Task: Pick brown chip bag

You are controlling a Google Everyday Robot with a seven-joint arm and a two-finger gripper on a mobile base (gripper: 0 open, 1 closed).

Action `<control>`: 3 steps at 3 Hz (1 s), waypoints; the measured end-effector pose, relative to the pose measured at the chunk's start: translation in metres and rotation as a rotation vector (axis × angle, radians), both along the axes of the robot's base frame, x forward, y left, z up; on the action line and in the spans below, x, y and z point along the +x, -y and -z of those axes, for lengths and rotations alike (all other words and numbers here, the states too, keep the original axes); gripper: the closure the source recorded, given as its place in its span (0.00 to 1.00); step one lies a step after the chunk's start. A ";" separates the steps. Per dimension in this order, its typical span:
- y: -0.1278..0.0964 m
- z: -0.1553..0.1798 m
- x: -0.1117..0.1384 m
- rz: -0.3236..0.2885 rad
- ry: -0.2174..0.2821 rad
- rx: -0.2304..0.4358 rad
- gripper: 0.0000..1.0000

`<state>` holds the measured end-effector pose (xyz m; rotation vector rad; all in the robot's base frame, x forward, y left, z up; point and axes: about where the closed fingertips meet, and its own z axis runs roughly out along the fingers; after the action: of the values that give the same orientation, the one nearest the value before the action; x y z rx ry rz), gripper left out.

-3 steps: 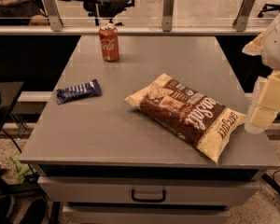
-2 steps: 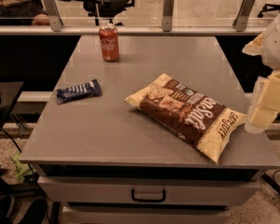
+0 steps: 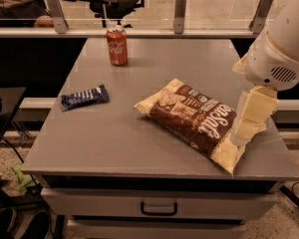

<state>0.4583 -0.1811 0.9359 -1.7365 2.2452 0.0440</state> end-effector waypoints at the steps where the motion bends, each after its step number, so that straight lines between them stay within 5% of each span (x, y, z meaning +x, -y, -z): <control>1: -0.020 0.026 0.010 0.020 -0.041 0.009 0.00; 3: -0.046 0.065 0.030 0.161 -0.101 -0.029 0.00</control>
Offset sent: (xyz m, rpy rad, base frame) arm 0.0327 0.0514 -0.0676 -0.0134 0.1333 -0.1951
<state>0.4888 -0.1352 0.8709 -1.5945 2.4628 0.0662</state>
